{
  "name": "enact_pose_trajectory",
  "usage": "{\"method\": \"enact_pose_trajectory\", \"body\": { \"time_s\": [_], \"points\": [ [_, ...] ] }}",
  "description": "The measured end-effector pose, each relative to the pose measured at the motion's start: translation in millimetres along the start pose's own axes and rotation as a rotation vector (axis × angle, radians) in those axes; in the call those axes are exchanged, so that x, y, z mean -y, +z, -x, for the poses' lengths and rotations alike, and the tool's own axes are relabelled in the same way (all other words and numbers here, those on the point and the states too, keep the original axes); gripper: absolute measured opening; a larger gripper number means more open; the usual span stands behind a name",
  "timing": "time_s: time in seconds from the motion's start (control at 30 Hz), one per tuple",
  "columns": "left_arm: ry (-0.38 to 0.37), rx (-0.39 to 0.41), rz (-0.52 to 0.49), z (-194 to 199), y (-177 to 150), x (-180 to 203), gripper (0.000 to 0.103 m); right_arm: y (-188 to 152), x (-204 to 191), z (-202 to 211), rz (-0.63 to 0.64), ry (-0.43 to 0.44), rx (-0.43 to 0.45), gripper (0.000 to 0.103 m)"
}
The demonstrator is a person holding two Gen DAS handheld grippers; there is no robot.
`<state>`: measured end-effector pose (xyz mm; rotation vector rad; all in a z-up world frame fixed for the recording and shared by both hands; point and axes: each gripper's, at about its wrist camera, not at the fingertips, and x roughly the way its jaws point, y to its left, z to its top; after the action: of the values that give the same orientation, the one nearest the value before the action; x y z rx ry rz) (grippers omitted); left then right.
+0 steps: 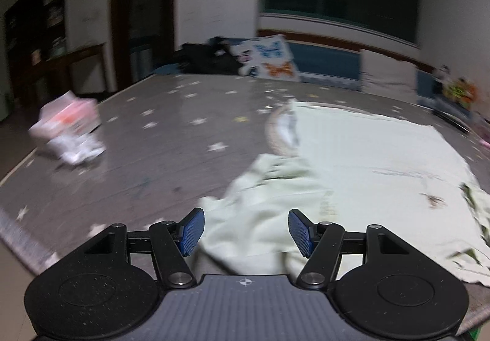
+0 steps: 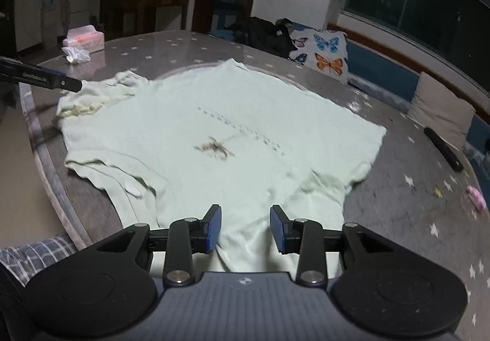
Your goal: Fold clothes
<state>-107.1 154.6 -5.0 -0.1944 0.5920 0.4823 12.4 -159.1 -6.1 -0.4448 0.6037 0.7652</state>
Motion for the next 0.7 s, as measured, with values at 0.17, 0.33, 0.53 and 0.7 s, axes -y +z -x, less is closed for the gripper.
{"method": "enact_pose_trajectory", "body": {
  "time_s": [0.17,0.33,0.53,0.7],
  "points": [
    [0.023,-0.021,0.063,-8.0,0.3,-15.2,0.064,17.1,-14.9,-11.5,0.049,0.070,0.007,0.036],
    [-0.001,-0.020,0.114,-17.3,5.8,-26.0,0.062,38.2,-34.8,-27.7,0.115,0.147,0.020,0.036],
    [-0.050,-0.038,0.150,-28.1,8.1,-38.0,0.034,62.0,-62.6,-48.2,0.185,0.229,0.030,0.036],
    [-0.060,-0.037,0.154,-31.6,6.9,-44.0,0.006,80.4,-86.6,-64.4,0.242,0.297,0.039,0.036]
  ]
}}
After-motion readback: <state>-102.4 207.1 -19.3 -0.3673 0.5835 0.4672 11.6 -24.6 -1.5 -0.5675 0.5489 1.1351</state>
